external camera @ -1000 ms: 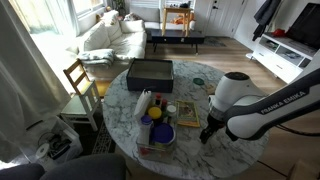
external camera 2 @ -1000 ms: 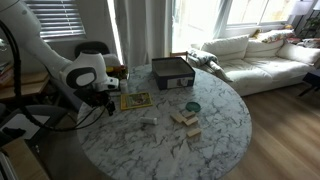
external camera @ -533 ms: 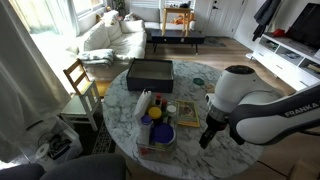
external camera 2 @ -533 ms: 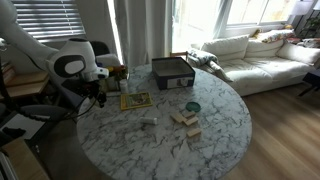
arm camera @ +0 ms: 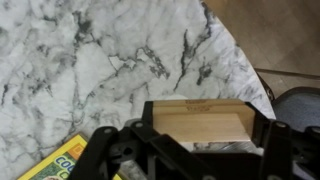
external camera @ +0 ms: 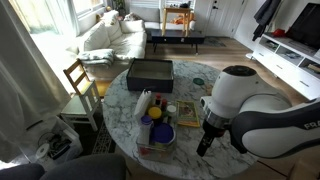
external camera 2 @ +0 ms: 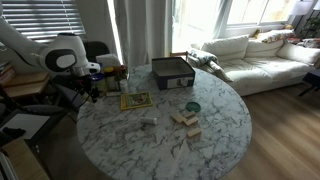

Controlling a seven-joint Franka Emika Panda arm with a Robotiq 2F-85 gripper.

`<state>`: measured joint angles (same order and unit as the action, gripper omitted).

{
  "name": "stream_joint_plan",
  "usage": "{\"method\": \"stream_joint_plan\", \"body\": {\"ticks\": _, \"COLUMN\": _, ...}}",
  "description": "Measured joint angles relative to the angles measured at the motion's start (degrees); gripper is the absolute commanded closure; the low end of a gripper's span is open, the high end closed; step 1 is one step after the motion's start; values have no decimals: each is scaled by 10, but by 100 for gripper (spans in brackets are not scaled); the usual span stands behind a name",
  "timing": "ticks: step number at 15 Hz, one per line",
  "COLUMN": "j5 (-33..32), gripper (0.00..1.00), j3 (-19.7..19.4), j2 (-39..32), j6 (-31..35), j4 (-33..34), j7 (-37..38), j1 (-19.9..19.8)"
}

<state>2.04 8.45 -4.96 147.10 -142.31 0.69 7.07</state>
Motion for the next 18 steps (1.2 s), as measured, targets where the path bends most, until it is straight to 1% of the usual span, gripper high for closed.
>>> {"method": "stream_joint_plan", "body": {"ticks": 7, "j5": 0, "gripper": 40, "j3": 3, "j2": -14, "j6": 0, "j4": 16, "j7": -41, "j1": 0}}
{"method": "stream_joint_plan", "body": {"ticks": 18, "j5": 0, "gripper": 40, "j3": 2, "j2": -78, "j6": 0, "j4": 63, "j7": -76, "j1": -5}}
